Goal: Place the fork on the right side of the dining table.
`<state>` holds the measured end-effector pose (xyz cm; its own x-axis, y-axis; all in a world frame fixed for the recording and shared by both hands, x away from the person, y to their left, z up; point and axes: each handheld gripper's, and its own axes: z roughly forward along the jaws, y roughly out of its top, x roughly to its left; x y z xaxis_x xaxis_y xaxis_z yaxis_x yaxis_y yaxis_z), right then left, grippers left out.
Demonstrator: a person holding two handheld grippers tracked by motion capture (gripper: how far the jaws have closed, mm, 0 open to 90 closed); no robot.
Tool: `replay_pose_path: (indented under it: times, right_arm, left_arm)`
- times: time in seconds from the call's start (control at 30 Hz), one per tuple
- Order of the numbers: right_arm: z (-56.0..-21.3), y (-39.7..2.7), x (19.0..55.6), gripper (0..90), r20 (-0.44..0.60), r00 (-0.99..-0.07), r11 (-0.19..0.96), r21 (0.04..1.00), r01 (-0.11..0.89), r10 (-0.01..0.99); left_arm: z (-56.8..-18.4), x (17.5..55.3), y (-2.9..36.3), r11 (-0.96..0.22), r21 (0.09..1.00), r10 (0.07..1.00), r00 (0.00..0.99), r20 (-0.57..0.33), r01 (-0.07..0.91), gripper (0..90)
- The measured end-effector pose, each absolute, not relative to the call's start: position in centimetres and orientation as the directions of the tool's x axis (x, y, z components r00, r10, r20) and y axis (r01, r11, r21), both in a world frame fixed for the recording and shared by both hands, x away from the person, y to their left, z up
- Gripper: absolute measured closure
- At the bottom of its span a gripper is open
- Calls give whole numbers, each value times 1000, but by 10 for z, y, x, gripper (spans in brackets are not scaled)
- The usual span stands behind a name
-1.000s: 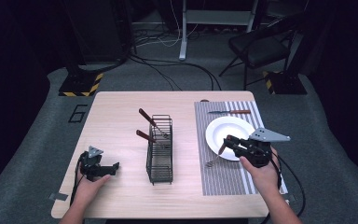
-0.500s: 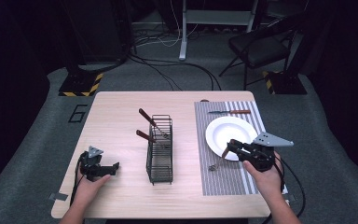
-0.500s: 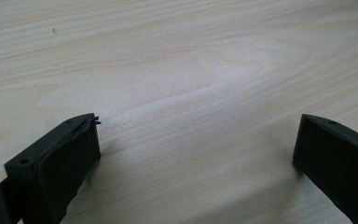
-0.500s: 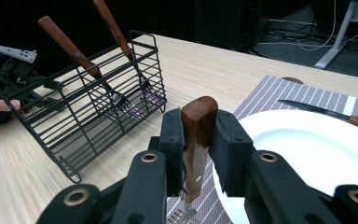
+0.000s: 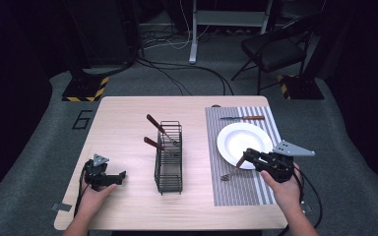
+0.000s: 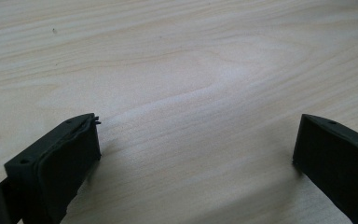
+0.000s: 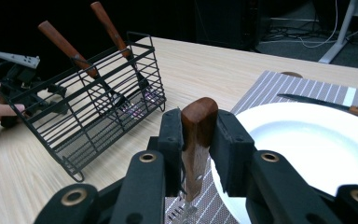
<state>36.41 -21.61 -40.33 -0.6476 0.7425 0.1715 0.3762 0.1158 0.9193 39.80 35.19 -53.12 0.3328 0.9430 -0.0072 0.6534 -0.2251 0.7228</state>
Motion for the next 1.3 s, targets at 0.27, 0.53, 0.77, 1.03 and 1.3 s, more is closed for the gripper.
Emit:
replay_pose_path:
  times: [0.27, 0.53, 0.77, 1.03, 1.3]
  right_arm:
    - [-411, -229, 360, 710, 211, -607, 71, 911, 406, 767]
    - [-418, -241, 358, 714, 262, -540, 11, 893, 450, 799]
    - [-423, -249, 356, 717, 306, -488, -37, 873, 486, 817]
    - [-431, -255, 354, 704, 322, -437, -67, 860, 505, 840]
    - [-437, -260, 353, 684, 333, -403, -88, 851, 518, 853]
  left_arm:
    - [-531, 398, 352, -224, 723, 943, 332, -7, 653, 3]
    - [-531, 398, 351, -221, 723, 944, 329, -8, 654, 3]
    - [-531, 398, 351, -221, 724, 945, 328, -8, 654, 3]
    - [-531, 398, 351, -220, 724, 945, 327, -9, 654, 3]
    - [-531, 398, 351, -220, 723, 945, 327, -8, 655, 3]
